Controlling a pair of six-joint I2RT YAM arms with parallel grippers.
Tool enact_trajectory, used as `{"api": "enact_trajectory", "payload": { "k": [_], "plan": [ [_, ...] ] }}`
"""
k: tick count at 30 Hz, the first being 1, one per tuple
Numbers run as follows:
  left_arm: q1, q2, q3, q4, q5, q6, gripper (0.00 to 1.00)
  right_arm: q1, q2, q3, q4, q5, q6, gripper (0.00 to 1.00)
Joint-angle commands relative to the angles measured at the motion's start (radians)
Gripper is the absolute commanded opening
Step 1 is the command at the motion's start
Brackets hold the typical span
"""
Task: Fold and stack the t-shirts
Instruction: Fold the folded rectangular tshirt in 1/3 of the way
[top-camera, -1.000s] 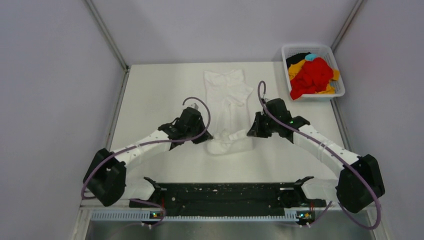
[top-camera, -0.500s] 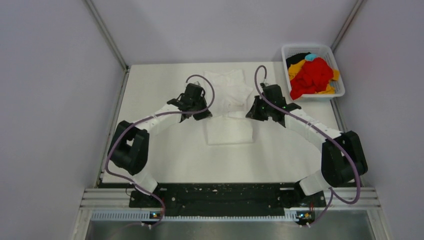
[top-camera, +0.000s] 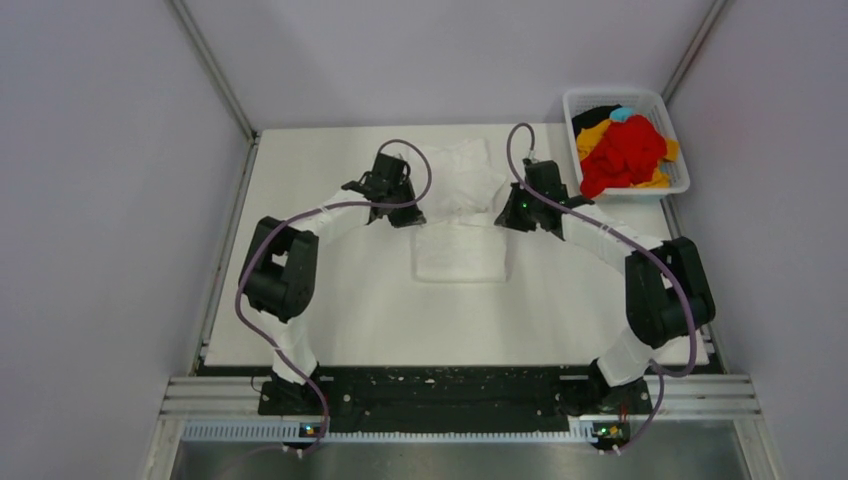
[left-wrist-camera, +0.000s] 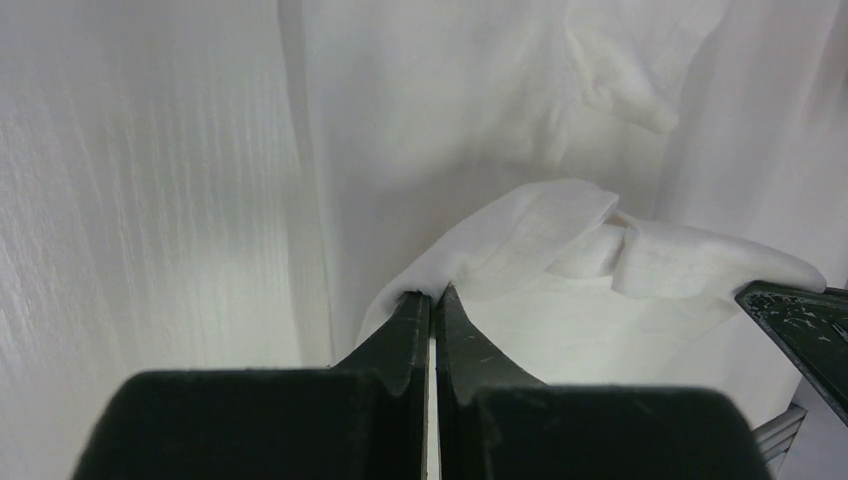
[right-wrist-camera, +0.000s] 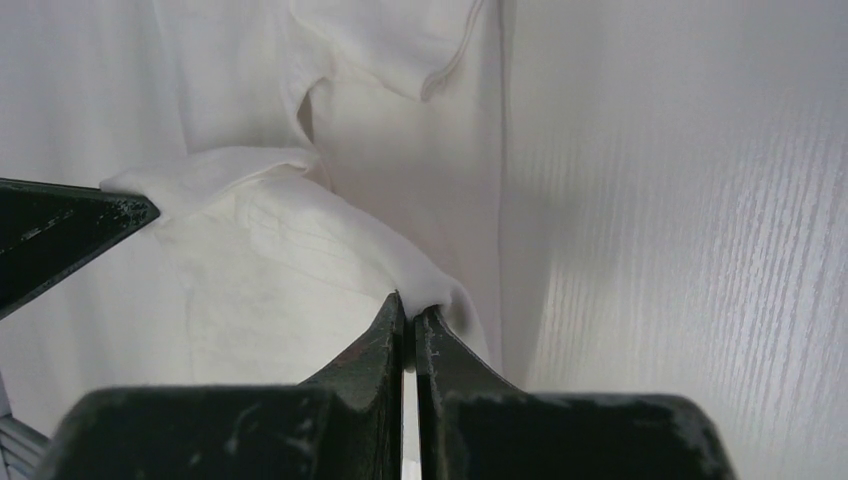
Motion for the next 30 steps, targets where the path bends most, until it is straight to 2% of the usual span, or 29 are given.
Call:
{"api": "enact_trajectory", "payload": {
  "k": [1, 6, 8, 10, 11, 12, 13, 14, 15, 18, 22, 27, 30],
  "plan": [
    [0.031, 0.034, 0.048, 0.005, 0.017, 0.021, 0.02, -0.018, 0.058, 0.077, 0.065, 0.003, -0.037, 0.0],
    [0.05, 0.064, 0.086, -0.015, 0.008, 0.031, 0.04, -0.024, 0.131, 0.137, 0.063, -0.032, -0.049, 0.0],
    [0.053, 0.078, 0.102, -0.019, 0.016, 0.036, 0.11, -0.026, 0.151, 0.15, 0.061, -0.03, -0.048, 0.01],
    [0.054, 0.093, 0.121, -0.031, 0.026, 0.039, 0.34, -0.033, 0.166, 0.163, 0.06, -0.042, -0.048, 0.06],
    [0.057, 0.098, 0.13, -0.034, 0.029, 0.04, 0.47, -0.038, 0.173, 0.168, 0.06, -0.05, -0.047, 0.15],
    [0.057, 0.104, 0.138, -0.041, 0.03, 0.04, 0.57, -0.041, 0.178, 0.175, 0.06, -0.058, -0.047, 0.35],
    [0.058, 0.106, 0.145, -0.048, 0.033, 0.039, 0.67, -0.045, 0.181, 0.181, 0.06, -0.064, -0.047, 0.44],
    [0.06, 0.102, 0.149, -0.052, 0.033, 0.04, 0.81, -0.049, 0.182, 0.188, 0.057, -0.067, -0.045, 0.56],
    [0.06, 0.095, 0.149, -0.055, 0.034, 0.041, 0.92, -0.05, 0.183, 0.196, 0.054, -0.069, -0.045, 0.63],
    [0.06, 0.041, 0.129, -0.06, 0.03, 0.04, 0.95, -0.05, 0.167, 0.198, 0.053, -0.086, -0.047, 0.86],
    [0.059, -0.061, 0.041, -0.046, 0.022, 0.025, 0.99, -0.048, 0.126, 0.149, 0.076, -0.187, -0.05, 0.98],
    [0.058, -0.224, -0.167, 0.003, 0.007, -0.023, 0.99, -0.007, 0.118, 0.064, 0.138, -0.262, -0.057, 0.99],
    [0.059, -0.31, -0.289, -0.001, -0.011, -0.048, 0.99, 0.024, 0.15, 0.076, 0.142, -0.277, -0.078, 0.99]
  ]
}}
